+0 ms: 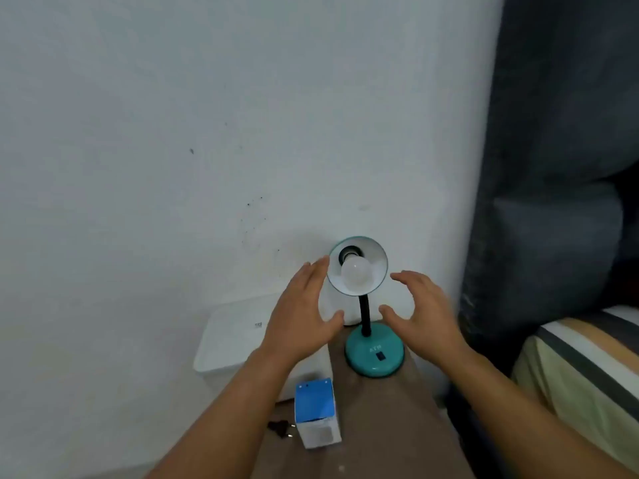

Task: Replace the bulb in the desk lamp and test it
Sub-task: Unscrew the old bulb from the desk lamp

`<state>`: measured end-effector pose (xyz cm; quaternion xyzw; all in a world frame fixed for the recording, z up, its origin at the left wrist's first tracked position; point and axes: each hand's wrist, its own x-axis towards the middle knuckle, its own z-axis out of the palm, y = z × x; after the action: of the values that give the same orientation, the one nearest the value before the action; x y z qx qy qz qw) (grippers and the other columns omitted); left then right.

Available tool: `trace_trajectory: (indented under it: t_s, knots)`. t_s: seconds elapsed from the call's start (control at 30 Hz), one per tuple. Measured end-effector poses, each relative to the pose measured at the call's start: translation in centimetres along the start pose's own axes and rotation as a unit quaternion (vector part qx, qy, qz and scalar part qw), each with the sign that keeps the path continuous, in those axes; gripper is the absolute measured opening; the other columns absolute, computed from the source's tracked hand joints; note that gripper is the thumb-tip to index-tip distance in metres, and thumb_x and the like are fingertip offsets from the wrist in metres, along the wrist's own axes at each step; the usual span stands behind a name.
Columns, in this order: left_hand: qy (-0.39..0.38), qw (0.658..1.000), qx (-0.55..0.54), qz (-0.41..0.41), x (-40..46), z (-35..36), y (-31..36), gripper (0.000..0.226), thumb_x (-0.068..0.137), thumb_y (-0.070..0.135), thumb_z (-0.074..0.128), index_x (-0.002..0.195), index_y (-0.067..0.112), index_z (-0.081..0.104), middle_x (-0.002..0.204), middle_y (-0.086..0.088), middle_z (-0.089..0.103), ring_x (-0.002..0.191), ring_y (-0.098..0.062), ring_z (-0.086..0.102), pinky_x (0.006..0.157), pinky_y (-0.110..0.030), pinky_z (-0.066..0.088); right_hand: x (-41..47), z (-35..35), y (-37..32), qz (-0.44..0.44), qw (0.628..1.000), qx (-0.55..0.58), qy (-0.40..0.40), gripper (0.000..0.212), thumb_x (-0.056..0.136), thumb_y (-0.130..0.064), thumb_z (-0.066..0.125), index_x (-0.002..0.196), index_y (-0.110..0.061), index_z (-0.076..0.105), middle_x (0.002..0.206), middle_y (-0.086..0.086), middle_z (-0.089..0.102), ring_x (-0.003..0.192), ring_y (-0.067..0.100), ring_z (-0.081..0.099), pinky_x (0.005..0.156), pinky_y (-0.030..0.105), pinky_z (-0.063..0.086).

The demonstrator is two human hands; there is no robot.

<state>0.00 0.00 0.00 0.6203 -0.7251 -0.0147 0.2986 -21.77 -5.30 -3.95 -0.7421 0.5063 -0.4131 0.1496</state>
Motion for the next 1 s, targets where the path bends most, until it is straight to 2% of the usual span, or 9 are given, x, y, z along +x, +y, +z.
trace_trajectory:
  t_s: [0.2, 0.37, 0.47, 0.53, 0.6, 0.67, 0.77, 0.9, 1.0]
  knots:
    - [-0.028, 0.999, 0.018, 0.021, 3.3, 0.8, -0.8, 0.108, 0.08, 0.034, 0.075, 0.158, 0.032, 0.001, 0.165, 0.011, 0.011, 0.152, -0.012, 0.009, 0.12, -0.03, 0.023, 2.2, 1.0, -0.3, 0.005, 1.0, 0.008, -0.01, 0.064, 0.076, -0.047, 0.071, 0.134, -0.032, 0.047, 0.146, -0.002, 0.039, 0.133, 0.02, 0.036, 0.105, 0.024, 0.024]
    - [-0.052, 0.998, 0.022, 0.042, 5.7, 1.8, -2.0, 0.126, 0.074, 0.033, 0.083, 0.153, 0.043, -0.015, 0.165, 0.013, 0.008, 0.149, -0.013, 0.02, 0.112, -0.028, 0.034, 4.2, 2.6, -0.6, 0.026, 1.0, 0.011, -0.002, 0.079, 0.068, -0.061, 0.072, 0.135, -0.031, 0.043, 0.151, -0.004, 0.033, 0.135, 0.019, 0.034, 0.108, 0.036, 0.032]
    - [-0.049, 0.997, 0.015, 0.056, 6.6, 2.7, -2.5, 0.122, 0.076, 0.033, 0.082, 0.155, 0.043, -0.01, 0.163, 0.009, 0.017, 0.141, -0.012, 0.033, 0.102, -0.027, 0.045, 4.9, 3.6, -0.9, 0.043, 0.999, 0.015, 0.015, 0.084, 0.063, -0.067, 0.072, 0.134, -0.031, 0.044, 0.152, -0.004, 0.031, 0.135, 0.02, 0.034, 0.108, 0.041, 0.036]
    - [-0.032, 0.997, 0.004, 0.065, 6.9, 3.1, -2.9, 0.112, 0.079, 0.034, 0.079, 0.156, 0.041, -0.002, 0.157, 0.007, 0.027, 0.133, -0.009, 0.04, 0.092, -0.021, 0.046, 5.2, 4.0, -1.1, 0.049, 0.999, 0.003, 0.022, 0.085, 0.061, -0.071, 0.07, 0.132, -0.032, 0.045, 0.152, -0.004, 0.031, 0.135, 0.021, 0.034, 0.107, 0.044, 0.036]
    - [-0.016, 0.997, 0.003, 0.07, 7.1, 3.3, -3.2, 0.106, 0.081, 0.037, 0.078, 0.157, 0.039, 0.005, 0.154, 0.006, 0.033, 0.13, -0.006, 0.041, 0.091, -0.016, 0.041, 5.6, 4.4, -1.1, 0.056, 0.998, -0.016, 0.025, 0.085, 0.059, -0.074, 0.068, 0.13, -0.032, 0.046, 0.153, -0.004, 0.031, 0.136, 0.021, 0.034, 0.107, 0.045, 0.036]
    - [-0.013, 0.997, -0.007, 0.072, 7.1, 3.4, -3.5, 0.104, 0.081, 0.037, 0.079, 0.157, 0.039, 0.008, 0.152, 0.006, 0.037, 0.131, -0.007, 0.041, 0.096, -0.019, 0.043, 5.7, 4.8, -1.1, 0.06, 0.997, -0.036, 0.026, 0.081, 0.06, -0.075, 0.068, 0.126, -0.031, 0.05, 0.154, -0.003, 0.031, 0.137, 0.021, 0.032, 0.107, 0.044, 0.035]
    - [-0.011, 0.997, -0.028, 0.074, 7.1, 3.4, -3.5, 0.105, 0.079, 0.034, 0.081, 0.157, 0.039, 0.011, 0.151, 0.006, 0.04, 0.131, -0.008, 0.042, 0.101, -0.026, 0.047, 5.7, 5.2, -1.2, 0.051, 0.997, -0.053, 0.037, 0.074, 0.065, -0.07, 0.069, 0.125, -0.03, 0.052, 0.154, 0.0, 0.03, 0.14, 0.022, 0.028, 0.107, 0.045, 0.032]
    - [-0.013, 0.995, -0.053, 0.079, 7.2, 3.4, -3.8, 0.105, 0.077, 0.033, 0.084, 0.157, 0.035, 0.017, 0.148, 0.005, 0.043, 0.13, -0.007, 0.043, 0.103, -0.031, 0.048, 5.6, 5.5, -1.3, 0.01, 1.0, -0.013, 0.022, 0.065, 0.074, -0.046, 0.074, 0.132, -0.035, 0.047, 0.157, 0.006, 0.021, 0.144, 0.029, 0.018, 0.11, 0.051, 0.03]
    - [-0.009, 0.995, -0.057, 0.083, 7.2, 3.5, -3.9, 0.105, 0.077, 0.033, 0.084, 0.157, 0.035, 0.017, 0.147, 0.005, 0.044, 0.129, -0.009, 0.045, 0.102, -0.033, 0.05, 5.5, 5.4, -1.4, 0.012, 1.0, 0.025, 0.008, 0.066, 0.076, -0.035, 0.073, 0.134, -0.041, 0.043, 0.159, 0.004, 0.014, 0.146, 0.028, 0.014, 0.112, 0.053, 0.028]
